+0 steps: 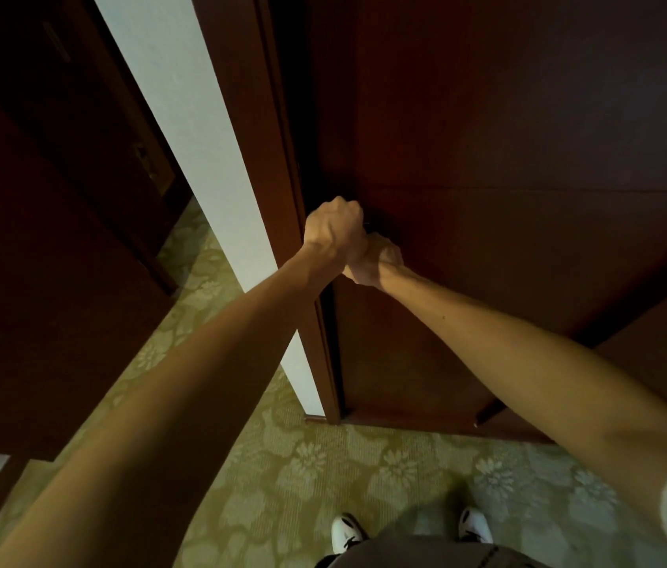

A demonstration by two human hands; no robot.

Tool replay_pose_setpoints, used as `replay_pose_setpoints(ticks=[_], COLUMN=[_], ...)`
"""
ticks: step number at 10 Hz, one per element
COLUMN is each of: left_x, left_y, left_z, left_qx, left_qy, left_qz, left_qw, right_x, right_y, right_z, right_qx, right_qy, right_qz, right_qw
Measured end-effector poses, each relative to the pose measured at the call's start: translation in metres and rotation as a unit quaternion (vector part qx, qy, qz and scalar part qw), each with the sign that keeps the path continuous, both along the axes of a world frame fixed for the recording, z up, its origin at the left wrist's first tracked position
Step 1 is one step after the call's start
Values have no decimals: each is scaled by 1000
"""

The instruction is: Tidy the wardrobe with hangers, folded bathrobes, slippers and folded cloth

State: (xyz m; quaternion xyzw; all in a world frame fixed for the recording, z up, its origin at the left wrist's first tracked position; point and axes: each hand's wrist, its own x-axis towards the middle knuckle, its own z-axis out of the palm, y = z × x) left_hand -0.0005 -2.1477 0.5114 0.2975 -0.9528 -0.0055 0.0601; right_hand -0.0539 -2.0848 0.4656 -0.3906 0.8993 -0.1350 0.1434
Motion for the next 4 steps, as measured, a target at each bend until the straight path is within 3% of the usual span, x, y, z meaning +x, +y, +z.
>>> replay_pose_setpoints(ticks=[2, 3, 4], left_x=[3, -1, -7], left_y=[3, 8, 20], left_z=[4, 22, 47], left_qx=[47, 52, 36], left_qy=[3, 22, 119], left_qz=[1, -1, -7], left_qw=[999, 998, 992], right_x=[-15, -37, -62], right_y=[20, 43, 77], right_z=[4, 26, 68], right_qx=[33, -34, -111], right_qy=[-79, -107, -120], right_qz=[82, 83, 87], right_qw=[993, 990, 983])
